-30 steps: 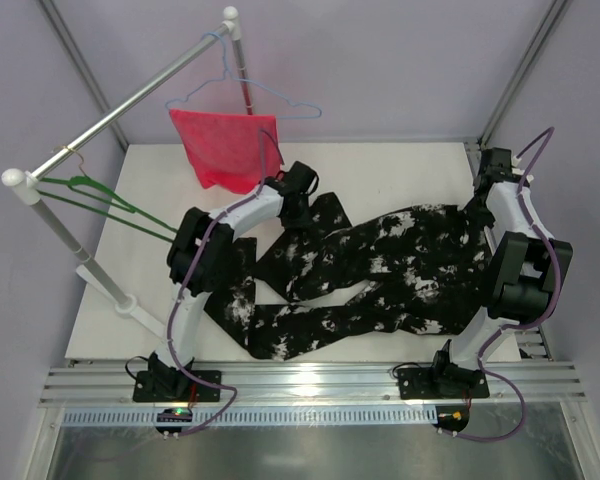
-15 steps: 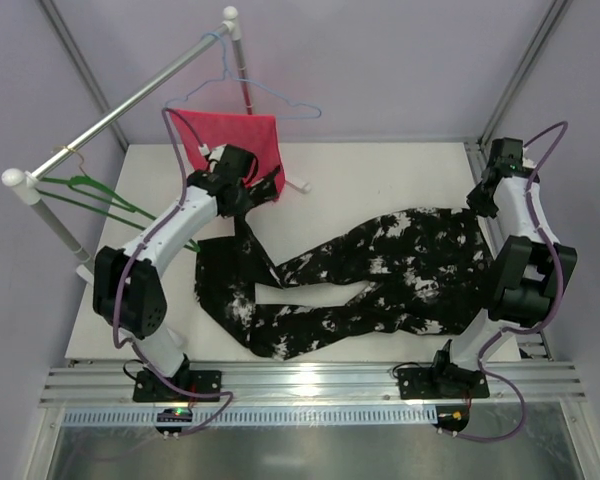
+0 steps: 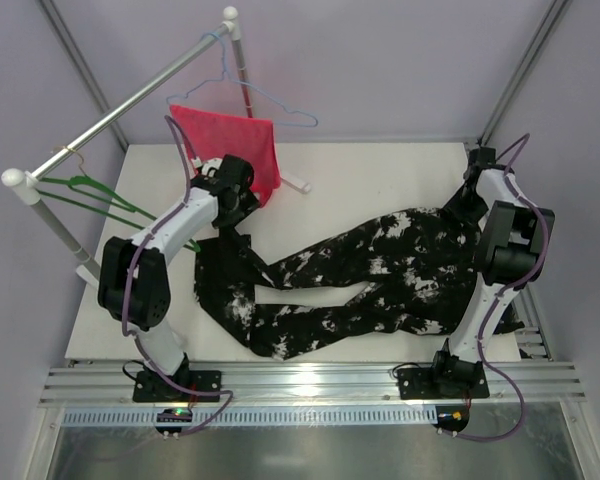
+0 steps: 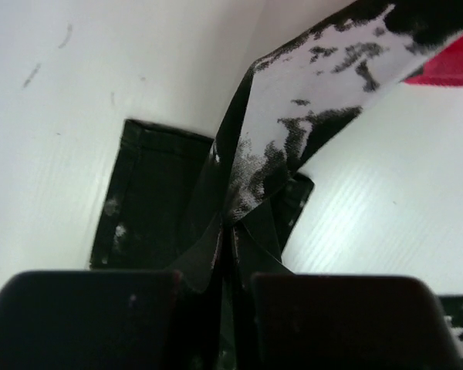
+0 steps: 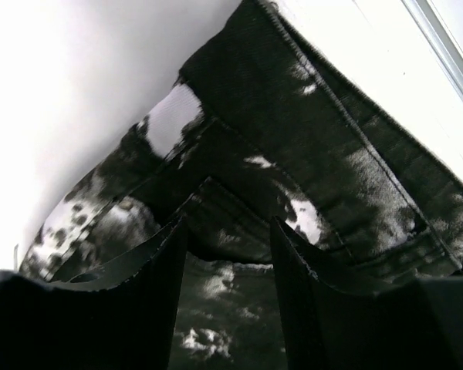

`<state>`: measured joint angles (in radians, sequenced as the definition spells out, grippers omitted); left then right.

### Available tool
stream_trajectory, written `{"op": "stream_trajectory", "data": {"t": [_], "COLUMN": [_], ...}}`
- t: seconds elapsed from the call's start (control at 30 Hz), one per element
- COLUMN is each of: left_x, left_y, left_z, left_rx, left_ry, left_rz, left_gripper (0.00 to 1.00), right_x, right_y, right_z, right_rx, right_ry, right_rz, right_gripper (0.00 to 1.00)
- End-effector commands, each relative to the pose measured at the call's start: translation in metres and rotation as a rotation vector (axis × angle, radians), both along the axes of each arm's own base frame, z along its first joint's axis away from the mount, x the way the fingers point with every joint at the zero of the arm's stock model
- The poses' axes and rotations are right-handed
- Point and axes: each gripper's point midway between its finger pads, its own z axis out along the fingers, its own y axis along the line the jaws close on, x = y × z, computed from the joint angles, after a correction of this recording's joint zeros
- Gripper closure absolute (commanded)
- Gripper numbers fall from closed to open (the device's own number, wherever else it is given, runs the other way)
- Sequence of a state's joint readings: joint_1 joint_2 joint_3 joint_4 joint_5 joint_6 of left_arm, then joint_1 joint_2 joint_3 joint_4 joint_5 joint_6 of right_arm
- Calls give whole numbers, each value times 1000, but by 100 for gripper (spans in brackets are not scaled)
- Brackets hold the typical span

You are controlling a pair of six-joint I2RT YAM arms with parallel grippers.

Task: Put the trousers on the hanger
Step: Fold the trousers

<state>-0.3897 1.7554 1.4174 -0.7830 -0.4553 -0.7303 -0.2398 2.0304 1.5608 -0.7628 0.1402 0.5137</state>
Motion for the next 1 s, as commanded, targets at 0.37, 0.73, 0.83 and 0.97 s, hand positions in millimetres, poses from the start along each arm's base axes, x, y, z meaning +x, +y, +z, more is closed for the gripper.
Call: {"op": "stream_trajectory", "data": {"t": [0.37,0.73,0.83,0.97], "left_x": [42,46,34,11], "left_y": [0,-15,-4,20], "left_z": [72,156,119,64], "left_rx": [-132,-271,-249,-171], "left_ry": [-326,-603,-551,-420], "left_rz": [1,-68,-14,110], "left_gripper": [100,100,100,100], "right_x": [37,54,45,37], "right_y": [-48,-33,-30,-22], "right_z": [-24,35,39,32], "right_rx": [-104,-44,-40,-18], "right_ry": [50,-103,-98,-87], "right_rz": [-84,39,41,57], "right_gripper": [56,52,51,51]}}
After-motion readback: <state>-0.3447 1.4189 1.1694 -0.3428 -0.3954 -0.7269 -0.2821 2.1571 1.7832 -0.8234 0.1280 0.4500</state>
